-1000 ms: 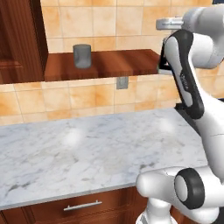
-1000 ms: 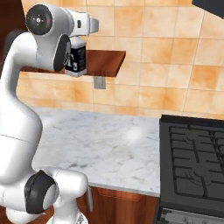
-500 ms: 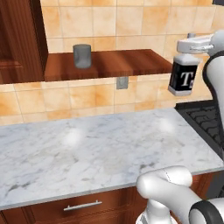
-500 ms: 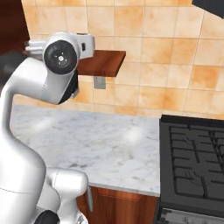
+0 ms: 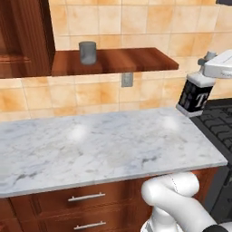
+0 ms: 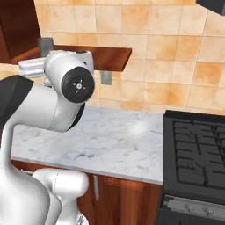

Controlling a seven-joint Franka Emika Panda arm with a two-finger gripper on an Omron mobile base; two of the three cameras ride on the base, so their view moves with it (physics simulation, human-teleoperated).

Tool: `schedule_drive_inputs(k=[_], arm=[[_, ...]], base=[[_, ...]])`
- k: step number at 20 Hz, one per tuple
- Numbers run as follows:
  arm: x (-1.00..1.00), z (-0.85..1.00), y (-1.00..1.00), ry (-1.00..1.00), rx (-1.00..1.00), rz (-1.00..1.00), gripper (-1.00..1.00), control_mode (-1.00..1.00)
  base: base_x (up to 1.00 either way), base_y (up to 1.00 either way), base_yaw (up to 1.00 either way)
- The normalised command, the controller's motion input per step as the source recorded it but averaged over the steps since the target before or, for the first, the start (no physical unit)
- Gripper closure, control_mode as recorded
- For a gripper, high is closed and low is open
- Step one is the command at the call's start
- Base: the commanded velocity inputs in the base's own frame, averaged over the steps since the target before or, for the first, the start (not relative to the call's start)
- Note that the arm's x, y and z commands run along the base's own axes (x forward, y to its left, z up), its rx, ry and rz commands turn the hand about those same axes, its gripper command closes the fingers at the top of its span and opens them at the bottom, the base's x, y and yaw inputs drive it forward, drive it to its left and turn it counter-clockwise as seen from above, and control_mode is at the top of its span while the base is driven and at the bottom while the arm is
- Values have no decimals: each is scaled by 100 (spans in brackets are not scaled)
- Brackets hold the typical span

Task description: There is a bowl on the dining counter. Grab a lemon wedge from the fridge and place it in the bowl. Then get the liquor bottle and glass cup from the cabinet and place them next to the bowl.

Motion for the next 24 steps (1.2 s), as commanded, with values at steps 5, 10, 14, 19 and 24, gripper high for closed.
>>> schedule_drive_inputs(k=[5, 10, 14, 19, 24], arm=[[0, 0, 0, 0, 0, 0, 100, 100], [0, 0, 0, 0, 0, 0, 100, 100], [0, 0, 0, 0, 0, 0, 100, 100], [0, 0, 0, 0, 0, 0, 100, 100], [0, 0, 0, 0, 0, 0, 100, 100]], base=[[-84, 54, 12], [-75, 94, 5], [-58, 100, 0], [-39, 100, -14], [-24, 100, -33]])
